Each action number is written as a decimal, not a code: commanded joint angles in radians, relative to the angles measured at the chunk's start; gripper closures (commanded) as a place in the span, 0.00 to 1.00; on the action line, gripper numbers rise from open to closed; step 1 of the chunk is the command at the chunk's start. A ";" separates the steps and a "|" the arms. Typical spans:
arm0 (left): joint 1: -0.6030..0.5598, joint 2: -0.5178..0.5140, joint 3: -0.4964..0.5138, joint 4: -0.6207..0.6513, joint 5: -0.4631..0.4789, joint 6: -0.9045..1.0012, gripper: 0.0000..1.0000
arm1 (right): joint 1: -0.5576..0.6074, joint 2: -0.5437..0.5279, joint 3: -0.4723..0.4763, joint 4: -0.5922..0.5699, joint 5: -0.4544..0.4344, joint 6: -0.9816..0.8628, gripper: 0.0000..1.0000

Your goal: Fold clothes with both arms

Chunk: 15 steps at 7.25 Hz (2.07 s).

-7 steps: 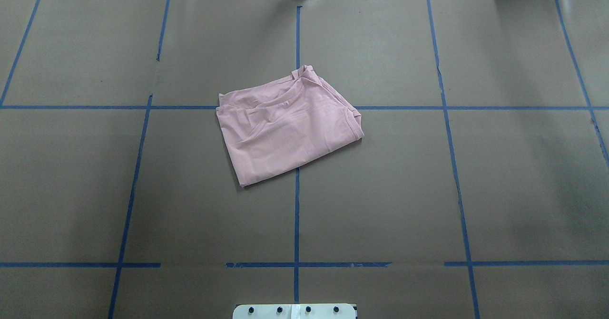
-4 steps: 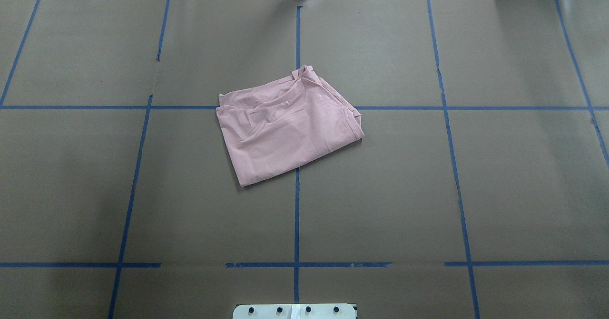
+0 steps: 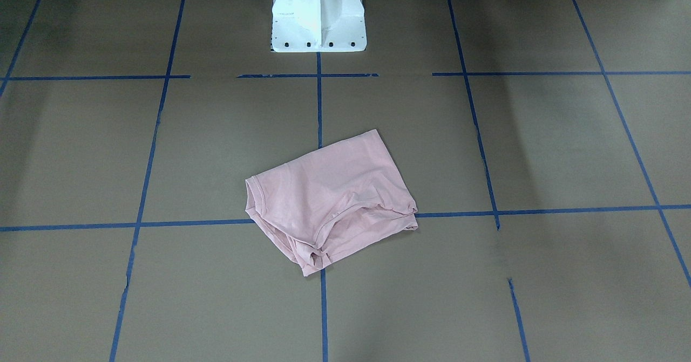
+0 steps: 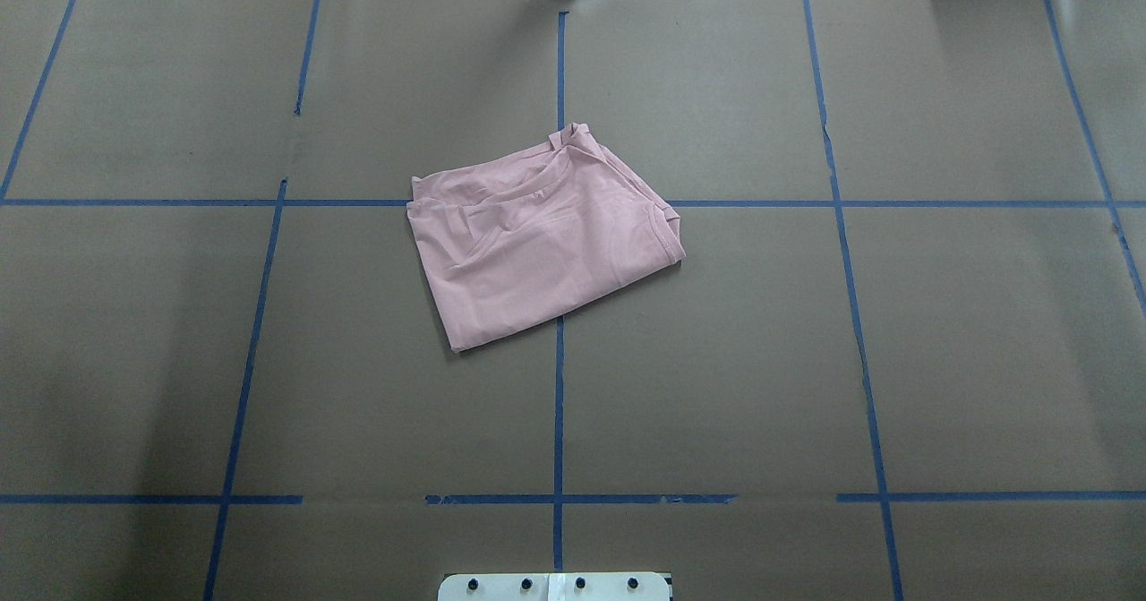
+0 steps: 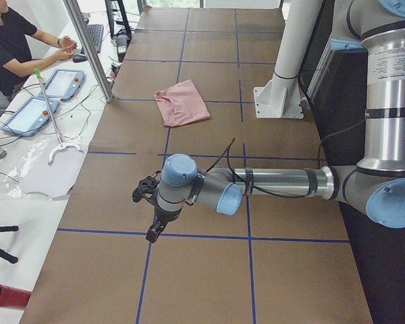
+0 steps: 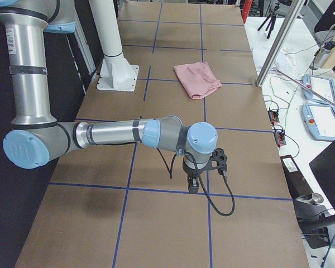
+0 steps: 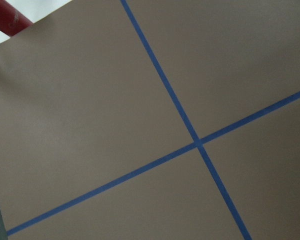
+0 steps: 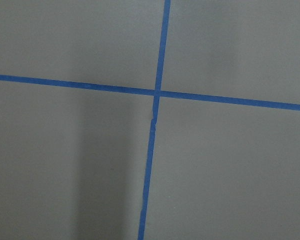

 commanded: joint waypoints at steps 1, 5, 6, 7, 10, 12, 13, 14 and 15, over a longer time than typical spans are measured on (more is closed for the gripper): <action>0.003 -0.021 -0.003 0.104 0.003 -0.002 0.00 | -0.087 -0.053 -0.004 0.168 -0.138 0.181 0.00; 0.003 -0.025 -0.027 0.236 -0.017 0.000 0.00 | -0.094 -0.073 0.002 0.213 0.043 0.191 0.00; 0.002 -0.024 -0.032 0.291 -0.070 0.000 0.00 | -0.094 -0.073 -0.004 0.212 0.035 0.186 0.00; 0.002 -0.019 -0.028 0.328 -0.119 0.000 0.00 | -0.095 -0.073 -0.009 0.212 0.030 0.186 0.00; 0.002 -0.003 -0.011 0.330 -0.157 0.000 0.00 | -0.094 -0.075 -0.022 0.210 0.009 0.188 0.00; 0.002 -0.001 -0.009 0.326 -0.158 0.001 0.00 | -0.094 -0.075 -0.022 0.209 0.009 0.230 0.00; 0.002 0.001 -0.009 0.326 -0.158 0.001 0.00 | -0.094 -0.075 -0.018 0.213 0.010 0.305 0.00; 0.000 0.001 -0.008 0.326 -0.158 0.001 0.00 | -0.094 -0.075 -0.018 0.213 0.009 0.309 0.00; 0.002 0.001 -0.008 0.326 -0.158 0.001 0.00 | -0.095 -0.073 -0.018 0.213 0.009 0.309 0.00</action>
